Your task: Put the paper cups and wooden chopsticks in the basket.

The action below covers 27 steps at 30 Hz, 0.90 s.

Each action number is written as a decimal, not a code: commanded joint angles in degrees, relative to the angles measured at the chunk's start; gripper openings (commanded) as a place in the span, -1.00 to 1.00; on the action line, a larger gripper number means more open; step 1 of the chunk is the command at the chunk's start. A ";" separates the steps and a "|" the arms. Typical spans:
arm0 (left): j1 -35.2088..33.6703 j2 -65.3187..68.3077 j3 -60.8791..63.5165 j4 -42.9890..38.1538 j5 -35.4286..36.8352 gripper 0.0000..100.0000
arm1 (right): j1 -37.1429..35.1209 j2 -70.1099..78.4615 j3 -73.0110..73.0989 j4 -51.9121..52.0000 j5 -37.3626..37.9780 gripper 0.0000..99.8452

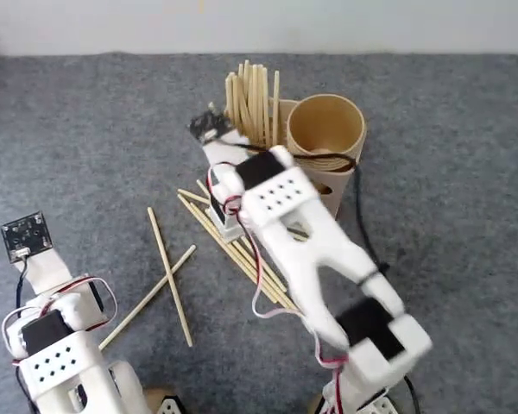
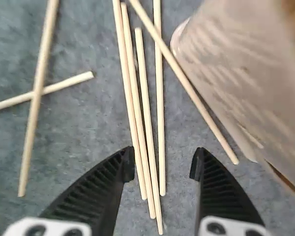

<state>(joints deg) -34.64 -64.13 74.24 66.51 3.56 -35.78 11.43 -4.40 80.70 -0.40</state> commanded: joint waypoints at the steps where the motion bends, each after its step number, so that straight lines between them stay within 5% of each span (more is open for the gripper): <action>1: -0.26 -1.14 -0.40 -1.05 -0.44 -0.97 | -0.48 6.55 -3.43 -4.97 2.11 -0.60; 8: -0.26 -1.14 -0.40 -1.05 -0.44 -0.97 | -1.10 16.31 -3.69 -12.09 7.03 -0.60; 27: -0.26 -1.14 -0.40 -1.05 -0.44 -0.97 | -4.44 23.69 -3.69 -12.09 10.20 -0.63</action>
<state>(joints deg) -34.64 -64.13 74.24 66.51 3.56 -39.56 32.79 -7.03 69.27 7.96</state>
